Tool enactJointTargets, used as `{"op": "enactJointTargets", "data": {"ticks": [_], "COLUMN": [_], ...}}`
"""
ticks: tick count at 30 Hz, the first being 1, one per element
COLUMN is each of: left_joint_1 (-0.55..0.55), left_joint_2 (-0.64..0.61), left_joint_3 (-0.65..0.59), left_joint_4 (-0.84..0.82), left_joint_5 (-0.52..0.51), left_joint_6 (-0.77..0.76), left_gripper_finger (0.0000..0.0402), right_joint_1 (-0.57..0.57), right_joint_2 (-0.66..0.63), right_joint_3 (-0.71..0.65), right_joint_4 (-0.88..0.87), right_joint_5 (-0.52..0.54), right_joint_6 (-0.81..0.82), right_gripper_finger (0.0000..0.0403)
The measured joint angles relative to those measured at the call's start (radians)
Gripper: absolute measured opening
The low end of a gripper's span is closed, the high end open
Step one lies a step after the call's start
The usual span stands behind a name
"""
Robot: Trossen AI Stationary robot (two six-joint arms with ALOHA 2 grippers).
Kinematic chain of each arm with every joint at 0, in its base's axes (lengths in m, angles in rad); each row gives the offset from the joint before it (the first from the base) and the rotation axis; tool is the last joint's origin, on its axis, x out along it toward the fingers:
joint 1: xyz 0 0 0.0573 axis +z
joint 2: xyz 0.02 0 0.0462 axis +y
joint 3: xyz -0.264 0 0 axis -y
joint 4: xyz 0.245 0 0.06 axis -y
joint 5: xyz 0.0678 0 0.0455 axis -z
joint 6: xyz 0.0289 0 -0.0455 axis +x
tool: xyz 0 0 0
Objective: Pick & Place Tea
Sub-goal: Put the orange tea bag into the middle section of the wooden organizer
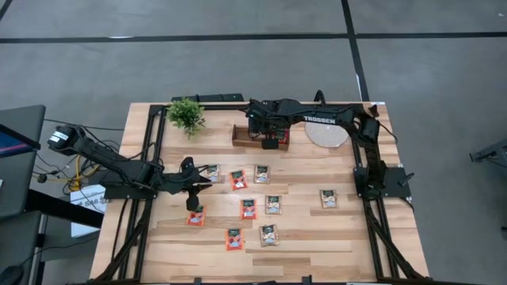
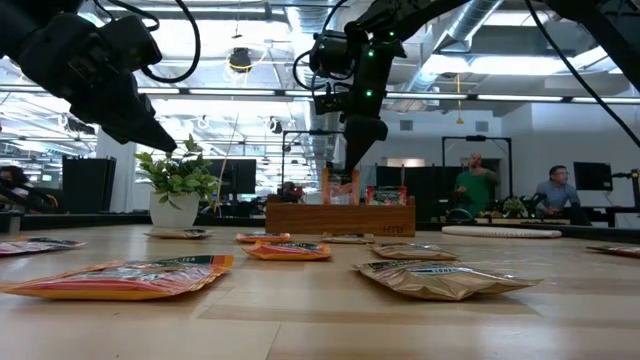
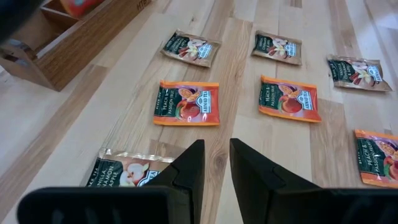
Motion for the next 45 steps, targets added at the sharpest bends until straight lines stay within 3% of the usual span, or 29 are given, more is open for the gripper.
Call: {"op": "enactJointTargets", "data": {"ticks": [20, 33, 40, 45], "left_joint_1": [0.0, 0.0, 0.0, 0.001], "left_joint_2": [0.0, 0.0, 0.0, 0.015], "left_joint_3": [0.0, 0.0, 0.0, 0.0], "left_joint_4": [0.0, 0.0, 0.01, 0.11], "left_joint_5": [0.026, 0.026, 0.026, 0.02], "left_joint_6": [-0.003, -0.003, -0.003, 0.018], "left_gripper_finger": [0.0067, 0.0067, 0.0067, 0.0067], "right_joint_1": [0.0, -0.006, 0.022, 0.077], "right_joint_2": [-0.001, -0.001, -0.033, -0.09], "right_joint_3": [0.0, 0.0, -0.001, -0.001], "right_joint_4": [-0.002, 0.002, -0.03, -0.141], "right_joint_5": [-0.023, -0.022, 0.003, 0.004], "right_joint_6": [0.001, 0.004, 0.06, 0.1], "right_gripper_finger": [0.0001, 0.0091, 0.0097, 0.0092]}}
